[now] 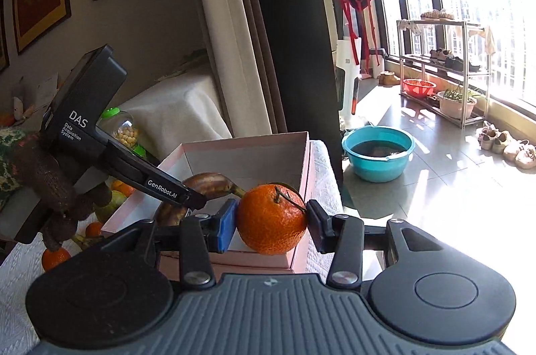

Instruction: Organize fruits

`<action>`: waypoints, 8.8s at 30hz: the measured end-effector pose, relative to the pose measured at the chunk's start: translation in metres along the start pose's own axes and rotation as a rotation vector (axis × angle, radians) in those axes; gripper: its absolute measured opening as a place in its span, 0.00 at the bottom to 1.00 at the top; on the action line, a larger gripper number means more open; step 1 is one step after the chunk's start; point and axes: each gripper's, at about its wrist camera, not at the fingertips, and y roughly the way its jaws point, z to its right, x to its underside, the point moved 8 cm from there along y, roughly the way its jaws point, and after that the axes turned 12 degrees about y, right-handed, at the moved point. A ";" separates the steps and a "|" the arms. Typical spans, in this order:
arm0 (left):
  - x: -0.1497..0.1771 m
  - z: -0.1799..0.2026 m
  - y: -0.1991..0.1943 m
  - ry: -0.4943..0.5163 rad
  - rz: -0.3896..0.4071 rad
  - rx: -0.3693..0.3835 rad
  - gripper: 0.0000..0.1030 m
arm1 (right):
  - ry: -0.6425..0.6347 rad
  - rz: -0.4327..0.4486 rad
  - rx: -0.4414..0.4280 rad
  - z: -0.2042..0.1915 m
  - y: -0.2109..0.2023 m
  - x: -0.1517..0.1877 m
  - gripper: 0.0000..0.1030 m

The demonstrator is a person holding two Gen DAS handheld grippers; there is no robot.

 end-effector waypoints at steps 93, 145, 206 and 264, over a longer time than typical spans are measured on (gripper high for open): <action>0.235 -0.010 -0.135 -0.433 0.470 0.018 0.36 | -0.206 -0.312 -0.145 -0.157 0.016 0.136 0.59; 0.220 0.044 -0.156 -0.267 0.526 0.126 0.37 | 0.338 -0.493 -0.063 -0.119 0.030 0.054 0.52; 0.324 -0.035 -0.126 -0.501 0.313 -0.103 0.65 | 0.873 -0.575 -0.048 -0.141 0.100 0.117 0.39; 0.295 0.010 -0.132 -0.397 0.287 0.012 0.65 | -0.319 -0.277 0.073 -0.104 -0.037 0.149 0.40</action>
